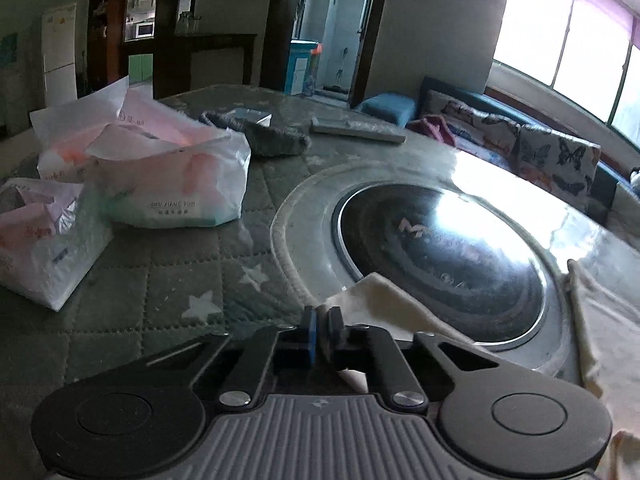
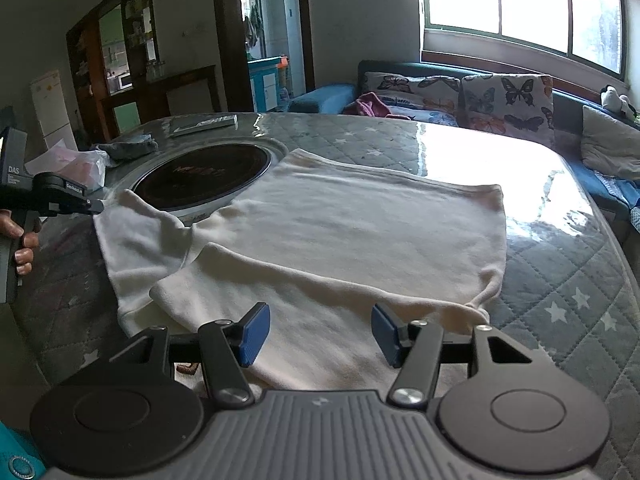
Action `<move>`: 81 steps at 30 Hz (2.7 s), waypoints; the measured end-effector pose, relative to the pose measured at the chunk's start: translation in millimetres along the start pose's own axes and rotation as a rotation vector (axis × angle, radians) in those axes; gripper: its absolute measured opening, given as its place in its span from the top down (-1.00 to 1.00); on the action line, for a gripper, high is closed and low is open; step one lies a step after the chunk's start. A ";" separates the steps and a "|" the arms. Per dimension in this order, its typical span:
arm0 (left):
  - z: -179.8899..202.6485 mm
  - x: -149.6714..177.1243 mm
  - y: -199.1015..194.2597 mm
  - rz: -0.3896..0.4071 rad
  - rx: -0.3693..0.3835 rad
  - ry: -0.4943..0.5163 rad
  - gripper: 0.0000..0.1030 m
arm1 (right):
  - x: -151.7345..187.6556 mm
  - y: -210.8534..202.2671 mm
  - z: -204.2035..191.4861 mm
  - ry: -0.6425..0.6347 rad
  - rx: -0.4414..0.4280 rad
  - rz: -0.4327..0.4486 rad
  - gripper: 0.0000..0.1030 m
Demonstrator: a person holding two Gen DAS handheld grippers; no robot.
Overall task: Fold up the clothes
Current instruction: 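Grasp the other sleeve with the left gripper and fold it over the body, then move both open grippers to the hem of the cream sweatshirt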
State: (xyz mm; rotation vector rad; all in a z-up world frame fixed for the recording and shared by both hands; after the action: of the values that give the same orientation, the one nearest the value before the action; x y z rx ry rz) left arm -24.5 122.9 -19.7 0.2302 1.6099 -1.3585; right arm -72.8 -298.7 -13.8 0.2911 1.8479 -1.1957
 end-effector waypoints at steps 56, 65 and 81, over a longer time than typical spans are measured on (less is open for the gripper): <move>189.5 74.0 -57.7 -0.143 0.644 0.464 0.50 | -1.8 -8.1 36.5 0.033 0.078 0.051 0.38; 188.7 71.8 -40.7 -0.119 0.601 0.483 0.64 | -0.1 4.3 36.6 -0.006 0.079 0.017 0.39; 189.0 65.5 -66.9 -0.030 0.628 0.608 0.59 | -6.2 4.3 17.0 -0.104 0.052 0.009 0.39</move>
State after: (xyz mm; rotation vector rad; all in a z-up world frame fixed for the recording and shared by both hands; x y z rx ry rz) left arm 0.0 -86.1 -6.0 1.0828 1.5996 -1.9097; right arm -57.3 -309.0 -14.0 0.2603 1.7264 -1.2311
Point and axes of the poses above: each gripper's, at about its wrist camera, not at the fingertips, and y roughly the way its jaws point, z to its right, x to its underside, the point moved 6 cm from there along y, roughly the way its jaws point, and after that the axes turned 6 degrees about -x, right-handed, at the moved point
